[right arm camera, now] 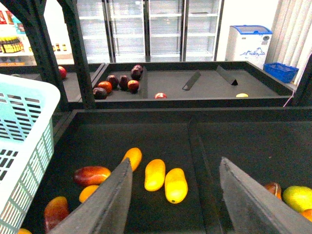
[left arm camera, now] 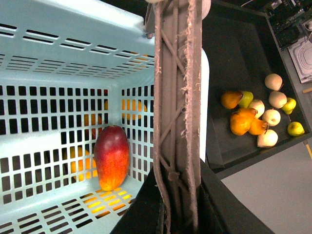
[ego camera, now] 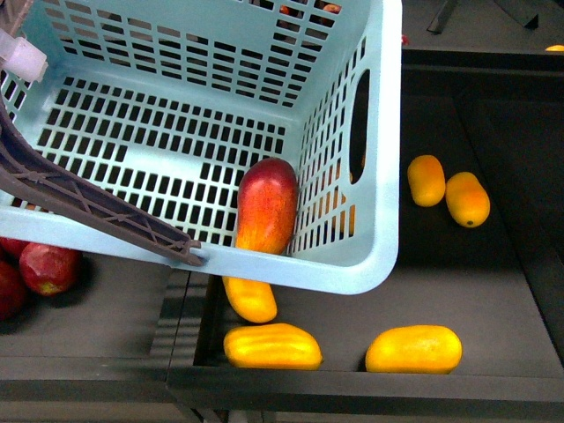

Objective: Pick mango and avocado into basket

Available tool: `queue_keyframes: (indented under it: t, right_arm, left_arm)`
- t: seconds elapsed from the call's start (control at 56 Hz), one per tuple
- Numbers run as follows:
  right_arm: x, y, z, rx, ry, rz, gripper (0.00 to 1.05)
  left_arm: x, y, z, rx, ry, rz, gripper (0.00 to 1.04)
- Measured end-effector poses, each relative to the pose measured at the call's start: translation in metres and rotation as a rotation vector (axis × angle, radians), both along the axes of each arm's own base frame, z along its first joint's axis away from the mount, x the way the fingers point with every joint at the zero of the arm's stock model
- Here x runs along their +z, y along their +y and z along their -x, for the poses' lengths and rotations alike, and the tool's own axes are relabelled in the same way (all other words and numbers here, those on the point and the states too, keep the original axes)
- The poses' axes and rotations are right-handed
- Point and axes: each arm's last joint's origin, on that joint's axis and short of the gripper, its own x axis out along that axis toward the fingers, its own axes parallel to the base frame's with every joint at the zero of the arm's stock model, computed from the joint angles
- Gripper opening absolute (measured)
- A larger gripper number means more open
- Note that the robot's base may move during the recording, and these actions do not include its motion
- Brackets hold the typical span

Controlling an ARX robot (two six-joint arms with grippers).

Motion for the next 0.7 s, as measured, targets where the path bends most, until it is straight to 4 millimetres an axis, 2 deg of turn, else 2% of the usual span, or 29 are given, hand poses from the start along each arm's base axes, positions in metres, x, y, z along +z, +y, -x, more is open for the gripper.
queue_keyframes:
  t: [0.143,0.178,0.214,0.268,0.696]
  right_arm:
    - [0.0,0.0,0.0,0.0,0.0,0.0,0.85]
    - [0.0,0.0,0.0,0.0,0.0,0.0,0.96]
    - [0.0,0.0,0.0,0.0,0.0,-0.001,0.99]
    - [0.0001,0.0,0.0,0.0,-0.001,0.0,0.96]
    - [0.0002,-0.0001,0.0002,-0.005,-0.002,0.0,0.97]
  left_arm:
    - [0.0,0.0,0.0,0.0,0.0,0.0,0.11]
    - [0.0,0.0,0.0,0.0,0.0,0.0,0.11]
    - [0.0,0.0,0.0,0.0,0.0,0.0,0.11]
    - [0.0,0.0,0.0,0.0,0.0,0.0,0.11]
    - [0.0001,-0.004,0.0012,-0.019,0.006,0.012,0.11]
